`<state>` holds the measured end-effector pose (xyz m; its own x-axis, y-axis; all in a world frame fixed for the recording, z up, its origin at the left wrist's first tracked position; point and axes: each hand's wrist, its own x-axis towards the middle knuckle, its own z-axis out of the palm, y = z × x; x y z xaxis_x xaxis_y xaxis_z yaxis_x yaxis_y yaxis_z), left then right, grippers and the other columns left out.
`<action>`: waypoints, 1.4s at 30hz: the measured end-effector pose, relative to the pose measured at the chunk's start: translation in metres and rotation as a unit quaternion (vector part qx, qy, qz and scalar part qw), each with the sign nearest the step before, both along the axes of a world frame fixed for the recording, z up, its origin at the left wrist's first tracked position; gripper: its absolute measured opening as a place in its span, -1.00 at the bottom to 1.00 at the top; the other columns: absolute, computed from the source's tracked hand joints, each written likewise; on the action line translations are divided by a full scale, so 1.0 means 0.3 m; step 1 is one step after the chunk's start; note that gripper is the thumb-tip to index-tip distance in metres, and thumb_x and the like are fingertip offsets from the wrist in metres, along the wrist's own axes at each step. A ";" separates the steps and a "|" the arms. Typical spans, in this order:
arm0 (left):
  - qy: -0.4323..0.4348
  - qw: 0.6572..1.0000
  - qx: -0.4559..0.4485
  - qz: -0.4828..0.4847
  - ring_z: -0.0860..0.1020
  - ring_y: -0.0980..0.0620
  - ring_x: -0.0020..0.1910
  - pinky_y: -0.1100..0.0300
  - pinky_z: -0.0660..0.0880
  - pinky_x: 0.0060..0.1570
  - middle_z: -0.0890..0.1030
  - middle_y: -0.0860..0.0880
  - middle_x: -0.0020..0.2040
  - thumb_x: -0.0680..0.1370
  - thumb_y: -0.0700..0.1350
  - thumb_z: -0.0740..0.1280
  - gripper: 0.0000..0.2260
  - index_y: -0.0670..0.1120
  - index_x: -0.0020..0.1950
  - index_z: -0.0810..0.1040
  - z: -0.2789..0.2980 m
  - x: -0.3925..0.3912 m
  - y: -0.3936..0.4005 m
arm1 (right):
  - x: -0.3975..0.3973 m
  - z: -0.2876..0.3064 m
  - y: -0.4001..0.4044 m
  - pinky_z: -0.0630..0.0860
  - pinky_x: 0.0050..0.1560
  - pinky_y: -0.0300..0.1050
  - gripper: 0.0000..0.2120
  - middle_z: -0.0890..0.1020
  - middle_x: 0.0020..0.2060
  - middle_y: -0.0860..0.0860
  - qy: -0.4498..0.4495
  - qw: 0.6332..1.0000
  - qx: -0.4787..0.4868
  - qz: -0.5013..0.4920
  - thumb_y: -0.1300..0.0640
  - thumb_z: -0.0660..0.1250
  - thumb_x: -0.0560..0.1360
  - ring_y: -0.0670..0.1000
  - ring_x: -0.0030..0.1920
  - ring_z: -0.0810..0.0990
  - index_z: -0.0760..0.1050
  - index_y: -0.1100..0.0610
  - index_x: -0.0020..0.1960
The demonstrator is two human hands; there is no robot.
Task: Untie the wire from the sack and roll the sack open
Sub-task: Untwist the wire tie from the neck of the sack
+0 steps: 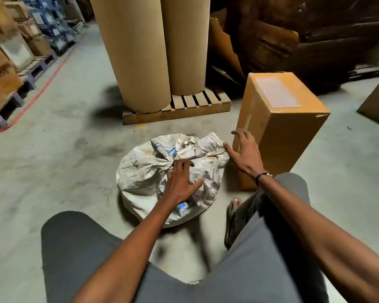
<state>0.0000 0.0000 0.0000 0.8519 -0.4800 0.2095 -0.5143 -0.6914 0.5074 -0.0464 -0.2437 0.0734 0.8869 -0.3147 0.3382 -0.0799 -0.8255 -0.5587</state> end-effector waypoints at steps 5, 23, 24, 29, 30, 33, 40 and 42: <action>-0.030 0.997 0.073 -0.027 0.42 -0.09 0.37 -0.20 0.34 0.35 0.38 -0.03 0.39 0.48 0.32 0.38 -0.38 0.02 0.41 0.35 0.053 0.028 -0.143 | -0.034 0.027 -0.025 0.47 0.43 0.15 -0.49 0.48 0.43 0.11 -0.032 0.998 0.059 -0.010 -0.18 0.31 0.64 0.12 0.39 0.50 0.46 0.12 0.44; 0.116 0.914 -0.293 0.256 0.68 0.04 -0.28 0.10 0.59 -0.20 0.72 0.05 -0.22 0.40 -0.03 0.57 -0.67 0.05 -0.03 0.44 0.088 0.542 -0.147 | 0.286 -0.092 0.013 0.38 0.52 0.09 -0.51 0.43 0.50 0.07 -0.099 0.988 0.120 0.017 -0.17 0.25 0.67 0.04 0.51 0.40 0.43 0.08 0.48; 0.141 0.879 -0.349 0.293 0.68 0.00 -0.29 0.08 0.61 -0.19 0.72 0.04 -0.23 0.37 -0.02 0.59 -0.66 0.04 -0.06 0.45 0.088 0.586 -0.112 | 0.325 -0.084 0.033 0.40 0.51 0.15 -0.51 0.43 0.51 0.07 -0.112 0.986 0.121 0.011 -0.17 0.25 0.67 0.06 0.52 0.40 0.42 0.08 0.48; 0.193 0.746 -0.491 0.406 0.53 0.05 -0.38 0.29 0.43 -0.40 0.61 0.03 -0.34 0.38 -0.04 0.63 -0.67 -0.05 -0.09 0.50 0.097 0.746 0.013 | 0.422 -0.102 0.167 0.26 0.50 0.23 -0.35 0.26 0.61 0.09 -0.098 0.988 0.097 -0.069 -0.27 0.28 0.63 0.12 0.59 0.27 0.25 0.05 0.57; 0.197 0.733 -0.505 0.412 0.51 0.05 -0.41 0.30 0.42 -0.42 0.60 0.02 -0.35 0.39 -0.05 0.62 -0.68 -0.05 -0.10 0.49 0.093 0.765 0.026 | 0.407 -0.131 0.198 0.21 0.53 0.26 -0.26 0.17 0.65 0.10 -0.059 0.986 0.122 -0.101 -0.33 0.28 0.60 0.16 0.62 0.21 0.17 0.05 0.61; 0.203 0.705 -0.519 0.439 0.48 0.02 -0.40 0.22 0.42 -0.34 0.57 0.02 -0.36 0.37 -0.03 0.62 -0.67 -0.04 -0.21 0.47 0.065 0.839 0.079 | 0.380 -0.208 0.305 0.14 0.61 0.07 0.02 0.11 0.68 0.15 0.048 0.957 0.266 -0.103 -0.41 0.31 0.48 0.16 0.67 0.13 -0.03 0.11 0.69; 0.238 0.702 -0.570 0.355 0.73 -0.08 -0.14 0.12 0.54 -0.11 0.68 -0.01 -0.27 0.43 -0.06 0.61 -0.71 -0.03 -0.15 0.48 -0.060 0.834 0.200 | 0.565 -0.266 0.427 0.10 0.39 -0.62 -0.03 -0.09 0.61 -0.27 0.077 0.955 0.273 0.088 -0.21 0.35 0.61 -0.65 0.41 0.02 -0.27 -0.08 0.71; 0.198 0.758 -0.516 0.347 0.72 -0.13 -0.01 0.06 0.54 -0.06 0.67 -0.03 -0.18 0.51 -0.05 0.54 -0.75 -0.04 -0.10 0.47 -0.049 0.796 0.213 | 0.642 -0.279 0.424 0.17 0.54 -0.40 -0.08 -0.11 0.67 -0.22 0.072 0.961 0.240 0.121 -0.21 0.29 0.65 -0.46 0.55 0.09 -0.30 -0.11 0.70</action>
